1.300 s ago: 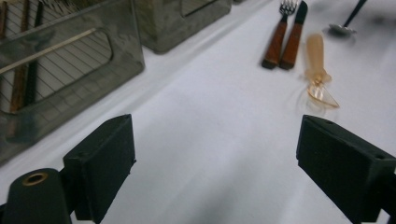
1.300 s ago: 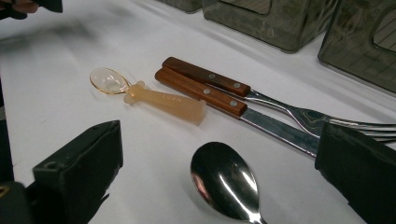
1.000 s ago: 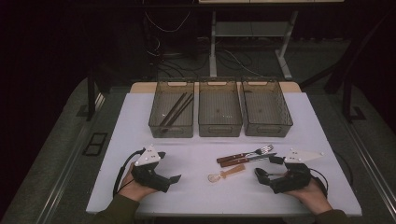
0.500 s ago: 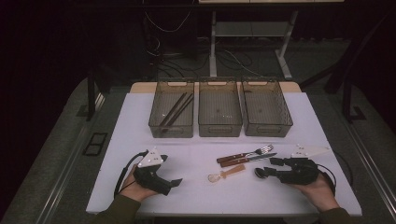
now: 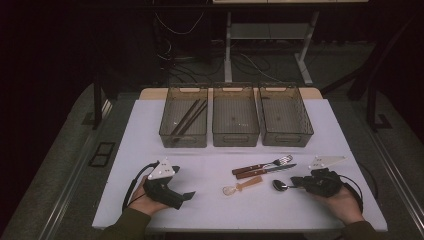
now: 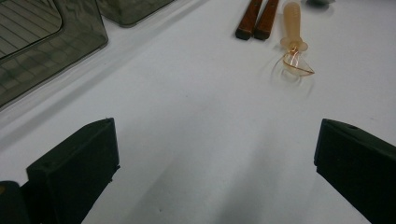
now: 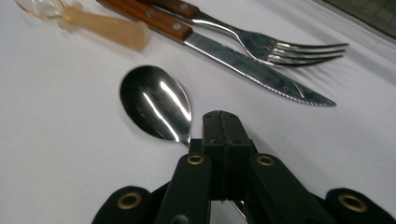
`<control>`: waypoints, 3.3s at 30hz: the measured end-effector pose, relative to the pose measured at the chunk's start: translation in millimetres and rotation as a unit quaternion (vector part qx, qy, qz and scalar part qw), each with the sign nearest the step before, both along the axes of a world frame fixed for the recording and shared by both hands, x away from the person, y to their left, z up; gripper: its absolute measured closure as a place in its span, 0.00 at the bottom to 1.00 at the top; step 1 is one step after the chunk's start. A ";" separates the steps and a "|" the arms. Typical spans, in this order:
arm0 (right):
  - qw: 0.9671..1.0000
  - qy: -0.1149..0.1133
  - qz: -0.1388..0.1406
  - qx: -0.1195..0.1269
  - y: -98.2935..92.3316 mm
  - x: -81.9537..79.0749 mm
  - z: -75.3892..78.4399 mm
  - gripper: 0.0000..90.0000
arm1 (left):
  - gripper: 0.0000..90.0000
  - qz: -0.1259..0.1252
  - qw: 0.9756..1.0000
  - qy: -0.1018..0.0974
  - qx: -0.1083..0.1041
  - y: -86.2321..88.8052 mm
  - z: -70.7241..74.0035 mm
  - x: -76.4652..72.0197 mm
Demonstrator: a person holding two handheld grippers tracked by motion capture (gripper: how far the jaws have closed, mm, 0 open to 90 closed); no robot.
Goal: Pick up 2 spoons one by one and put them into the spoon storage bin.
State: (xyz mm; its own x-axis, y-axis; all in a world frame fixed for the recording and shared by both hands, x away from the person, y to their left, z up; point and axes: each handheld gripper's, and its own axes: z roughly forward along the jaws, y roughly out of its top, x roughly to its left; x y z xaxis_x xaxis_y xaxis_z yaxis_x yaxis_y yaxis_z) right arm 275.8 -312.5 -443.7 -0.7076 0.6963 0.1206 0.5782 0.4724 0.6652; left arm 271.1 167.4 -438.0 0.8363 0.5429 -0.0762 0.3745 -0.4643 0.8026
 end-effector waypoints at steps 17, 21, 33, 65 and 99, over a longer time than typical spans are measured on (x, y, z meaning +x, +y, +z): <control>1.000 0.017 0.017 -0.020 2.8 -9.5 -0.3 1.00 | 0.00 -0.008 1.000 0.002 -0.014 2.5 -3.0 2.5; 0.999 0.022 0.020 -0.022 3.3 -12.0 0.4 1.00 | 0.00 -0.013 1.000 0.001 -0.014 1.8 -3.3 2.6; 0.998 0.007 0.013 0.057 10.4 -3.5 9.1 0.63 | 0.00 -0.018 1.000 0.003 -0.020 -2.4 -4.3 3.3; 0.996 -0.026 0.079 -0.021 39.6 -4.4 -4.6 0.64 | 0.00 -0.022 1.000 0.002 -0.013 -4.4 -4.9 2.8; 0.992 -0.029 0.122 -0.021 42.5 -9.2 1.3 0.95 | 0.00 -0.027 1.000 0.001 -0.015 -5.5 -4.9 2.4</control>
State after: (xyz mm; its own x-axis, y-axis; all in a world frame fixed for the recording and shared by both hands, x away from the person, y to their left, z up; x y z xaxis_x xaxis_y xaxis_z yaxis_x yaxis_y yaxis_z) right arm 266.6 -270.0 -442.4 -0.8609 0.5064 0.0489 0.4039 0.6219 0.6709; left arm 273.5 162.0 -442.9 0.8638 0.4949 -0.0946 0.3522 -0.4588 0.8158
